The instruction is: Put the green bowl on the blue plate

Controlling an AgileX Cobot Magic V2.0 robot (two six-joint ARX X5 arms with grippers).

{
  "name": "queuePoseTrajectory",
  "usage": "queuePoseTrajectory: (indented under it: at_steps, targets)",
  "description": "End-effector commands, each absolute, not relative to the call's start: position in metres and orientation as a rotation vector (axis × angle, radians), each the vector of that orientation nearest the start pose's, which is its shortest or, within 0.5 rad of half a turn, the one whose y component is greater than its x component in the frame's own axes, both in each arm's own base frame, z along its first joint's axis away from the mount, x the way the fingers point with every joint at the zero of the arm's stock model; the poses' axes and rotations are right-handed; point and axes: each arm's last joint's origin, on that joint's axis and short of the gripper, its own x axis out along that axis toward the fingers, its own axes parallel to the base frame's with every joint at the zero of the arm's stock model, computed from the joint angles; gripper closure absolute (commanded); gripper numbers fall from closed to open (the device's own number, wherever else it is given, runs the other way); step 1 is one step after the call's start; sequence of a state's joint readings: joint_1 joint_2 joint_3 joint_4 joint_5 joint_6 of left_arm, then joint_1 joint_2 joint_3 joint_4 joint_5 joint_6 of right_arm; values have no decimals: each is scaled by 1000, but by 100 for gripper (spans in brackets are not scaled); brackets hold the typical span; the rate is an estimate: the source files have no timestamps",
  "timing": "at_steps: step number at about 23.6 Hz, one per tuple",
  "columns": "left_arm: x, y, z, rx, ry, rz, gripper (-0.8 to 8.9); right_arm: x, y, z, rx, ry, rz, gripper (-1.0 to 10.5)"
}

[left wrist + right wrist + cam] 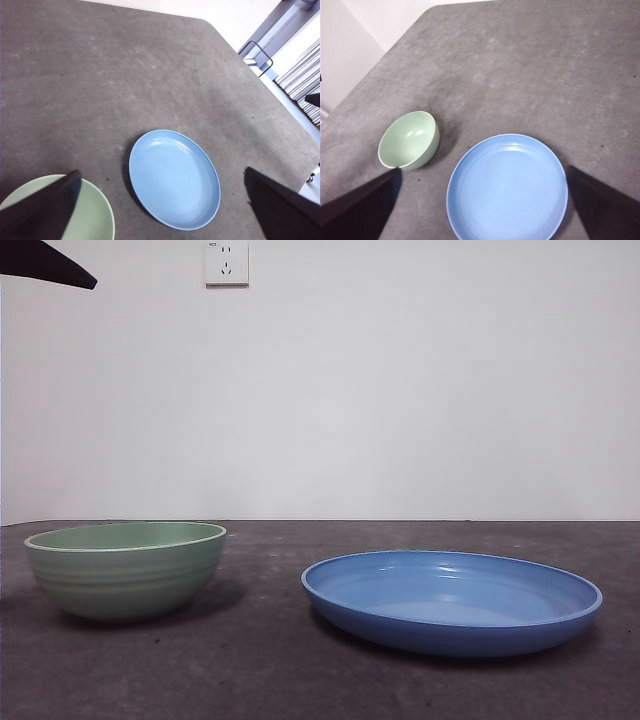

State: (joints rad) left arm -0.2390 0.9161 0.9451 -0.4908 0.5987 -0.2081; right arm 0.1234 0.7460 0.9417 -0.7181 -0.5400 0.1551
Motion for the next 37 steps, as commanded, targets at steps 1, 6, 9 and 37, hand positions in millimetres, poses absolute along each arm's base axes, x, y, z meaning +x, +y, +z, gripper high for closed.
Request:
queuePoseTrajectory:
  at_steps: [1,6,9,37]
  targets:
    - [176,-60,344,-262,539,-783,250,132,32,349,240,545,619,349]
    - [175,-58,338,-225,586,-705,253,132,32,349,239,544,619,349]
    - [177,-56,330,-173,641,-595,255,132,32,349,240,545,619,349]
    - [279,-73,191,-53,1214,-269,328,132,32,349,241,545,629,349]
